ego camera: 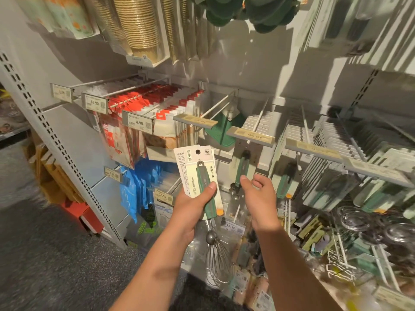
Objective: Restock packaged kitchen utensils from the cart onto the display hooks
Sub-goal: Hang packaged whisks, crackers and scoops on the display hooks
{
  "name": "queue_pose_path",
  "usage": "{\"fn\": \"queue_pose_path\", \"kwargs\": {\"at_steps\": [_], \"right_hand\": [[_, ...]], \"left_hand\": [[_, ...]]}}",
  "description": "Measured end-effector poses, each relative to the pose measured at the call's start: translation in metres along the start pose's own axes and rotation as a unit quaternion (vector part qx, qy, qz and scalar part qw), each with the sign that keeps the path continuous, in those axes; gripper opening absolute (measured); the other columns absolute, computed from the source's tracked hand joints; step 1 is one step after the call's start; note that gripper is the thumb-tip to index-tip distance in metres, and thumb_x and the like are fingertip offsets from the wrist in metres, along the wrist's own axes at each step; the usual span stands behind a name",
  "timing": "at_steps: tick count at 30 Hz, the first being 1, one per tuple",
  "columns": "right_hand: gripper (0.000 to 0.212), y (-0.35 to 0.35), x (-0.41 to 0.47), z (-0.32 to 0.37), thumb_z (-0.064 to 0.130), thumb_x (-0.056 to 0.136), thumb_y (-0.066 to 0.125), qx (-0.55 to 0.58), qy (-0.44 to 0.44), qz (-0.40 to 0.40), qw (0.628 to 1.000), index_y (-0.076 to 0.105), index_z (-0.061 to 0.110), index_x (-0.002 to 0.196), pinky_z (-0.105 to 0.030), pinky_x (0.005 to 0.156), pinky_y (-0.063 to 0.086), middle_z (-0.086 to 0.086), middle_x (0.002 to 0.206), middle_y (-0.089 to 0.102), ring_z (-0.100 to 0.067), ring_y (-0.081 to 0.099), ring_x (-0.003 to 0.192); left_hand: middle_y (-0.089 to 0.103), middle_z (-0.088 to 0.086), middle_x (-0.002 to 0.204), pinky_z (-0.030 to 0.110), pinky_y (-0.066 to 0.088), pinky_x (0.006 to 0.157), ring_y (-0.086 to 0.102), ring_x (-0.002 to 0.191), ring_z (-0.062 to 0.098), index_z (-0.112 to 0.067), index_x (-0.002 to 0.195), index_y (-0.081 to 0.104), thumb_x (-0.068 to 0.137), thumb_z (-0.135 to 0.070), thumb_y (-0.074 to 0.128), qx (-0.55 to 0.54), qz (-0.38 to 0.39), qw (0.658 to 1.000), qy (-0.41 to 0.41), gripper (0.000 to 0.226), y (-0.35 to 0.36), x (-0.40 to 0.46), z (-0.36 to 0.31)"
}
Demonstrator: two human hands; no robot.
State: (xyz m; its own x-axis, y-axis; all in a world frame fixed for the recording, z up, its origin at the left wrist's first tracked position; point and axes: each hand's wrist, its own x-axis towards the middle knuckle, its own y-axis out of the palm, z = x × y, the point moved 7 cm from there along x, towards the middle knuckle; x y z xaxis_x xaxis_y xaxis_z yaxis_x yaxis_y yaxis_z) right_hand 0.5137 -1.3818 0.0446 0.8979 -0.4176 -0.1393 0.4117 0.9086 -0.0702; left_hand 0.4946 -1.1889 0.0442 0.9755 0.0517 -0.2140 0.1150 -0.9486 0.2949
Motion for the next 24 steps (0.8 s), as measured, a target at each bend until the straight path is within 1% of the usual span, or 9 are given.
{"fn": "queue_pose_path", "kwargs": {"at_steps": [3, 5, 6, 10, 13, 16, 18, 21, 24], "right_hand": [[0.027, 0.011, -0.019, 0.003, 0.030, 0.099, 0.068, -0.005, 0.004, 0.072, 0.997, 0.065, 0.016, 0.121, -0.035, 0.091, 0.054, 0.002, 0.108, 0.069, -0.011, 0.065, 0.096], [0.015, 0.020, -0.031, 0.002, 0.028, 0.098, 0.069, -0.004, 0.008, 0.128, 0.992, 0.069, 0.020, 0.110, -0.032, 0.078, 0.054, 0.003, 0.095, 0.071, -0.010, 0.065, 0.083], [0.014, 0.024, -0.036, 0.001, 0.028, 0.098, 0.069, -0.006, 0.014, 0.148, 0.989, 0.069, 0.020, 0.109, -0.031, 0.074, 0.054, 0.002, 0.094, 0.072, -0.010, 0.066, 0.081], [0.021, 0.037, -0.051, -0.010, 0.025, 0.094, 0.074, -0.006, 0.028, 0.185, 0.982, 0.065, 0.021, 0.113, -0.031, 0.071, 0.055, -0.006, 0.110, 0.068, -0.016, 0.067, 0.089], [0.029, 0.041, -0.057, -0.014, 0.020, 0.093, 0.076, -0.023, 0.022, 0.176, 0.984, 0.058, 0.023, 0.115, -0.023, 0.065, 0.052, -0.003, 0.111, 0.063, -0.014, 0.066, 0.084], [0.033, 0.042, -0.060, -0.017, 0.015, 0.093, 0.075, -0.015, 0.034, 0.167, 0.985, 0.056, 0.017, 0.120, -0.013, 0.053, 0.047, -0.007, 0.110, 0.068, -0.008, 0.068, 0.074], [0.031, 0.042, -0.061, -0.020, 0.013, 0.094, 0.073, -0.014, 0.041, 0.178, 0.983, 0.059, 0.013, 0.122, -0.013, 0.052, 0.047, -0.008, 0.105, 0.074, -0.006, 0.072, 0.070], [0.026, 0.041, -0.065, -0.024, 0.009, 0.097, 0.069, 0.010, 0.057, 0.192, 0.980, 0.058, 0.012, 0.120, -0.016, 0.053, 0.050, -0.012, 0.102, 0.076, -0.006, 0.073, 0.069], [0.030, 0.039, -0.065, -0.034, 0.006, 0.096, 0.068, 0.061, 0.082, 0.194, 0.976, 0.055, 0.010, 0.123, -0.030, 0.068, 0.059, -0.014, 0.105, 0.077, -0.021, 0.077, 0.085]], "left_hand": [[0.078, -0.009, 0.109, 0.030, 0.059, 0.084, 0.074, 0.097, 0.006, -0.030, 0.112, 0.069, 0.093, -0.028, 0.075, 0.003, 0.001, 1.000, -0.016, 0.020, 0.001, 0.001, 0.003], [0.079, -0.004, 0.108, 0.040, 0.061, 0.091, 0.075, 0.101, 0.016, -0.026, 0.115, 0.070, 0.095, -0.028, 0.072, 0.004, 0.000, 1.000, -0.025, 0.020, 0.001, 0.002, 0.006], [0.080, -0.003, 0.108, 0.041, 0.061, 0.090, 0.076, 0.100, 0.017, -0.024, 0.117, 0.070, 0.096, -0.028, 0.071, 0.002, 0.000, 1.000, -0.029, 0.021, 0.001, 0.002, 0.006], [0.080, -0.001, 0.107, 0.031, 0.063, 0.070, 0.078, 0.090, 0.014, -0.020, 0.125, 0.069, 0.099, -0.031, 0.066, -0.006, -0.002, 0.999, -0.046, 0.028, 0.002, -0.001, 0.010], [0.081, -0.005, 0.096, 0.025, 0.058, 0.055, 0.077, 0.076, 0.009, -0.026, 0.117, 0.069, 0.103, -0.038, 0.059, -0.006, 0.014, 0.997, -0.069, 0.021, 0.005, -0.004, 0.014], [0.081, -0.004, 0.093, 0.023, 0.056, 0.052, 0.077, 0.074, 0.010, -0.026, 0.119, 0.068, 0.104, -0.044, 0.052, -0.001, 0.019, 0.997, -0.080, 0.028, 0.004, -0.006, 0.016], [0.081, -0.002, 0.097, 0.024, 0.056, 0.051, 0.078, 0.075, 0.012, -0.026, 0.124, 0.067, 0.104, -0.049, 0.049, 0.003, 0.018, 0.996, -0.090, 0.036, 0.002, -0.008, 0.017], [0.080, -0.001, 0.106, 0.022, 0.056, 0.051, 0.078, 0.081, 0.012, -0.028, 0.133, 0.063, 0.102, -0.057, 0.046, 0.015, 0.021, 0.994, -0.105, 0.046, -0.001, -0.011, 0.020], [0.078, -0.004, 0.113, 0.019, 0.055, 0.053, 0.076, 0.090, 0.012, -0.032, 0.135, 0.060, 0.103, -0.054, 0.047, 0.040, 0.020, 0.995, -0.095, 0.040, -0.003, -0.015, 0.019]]}}
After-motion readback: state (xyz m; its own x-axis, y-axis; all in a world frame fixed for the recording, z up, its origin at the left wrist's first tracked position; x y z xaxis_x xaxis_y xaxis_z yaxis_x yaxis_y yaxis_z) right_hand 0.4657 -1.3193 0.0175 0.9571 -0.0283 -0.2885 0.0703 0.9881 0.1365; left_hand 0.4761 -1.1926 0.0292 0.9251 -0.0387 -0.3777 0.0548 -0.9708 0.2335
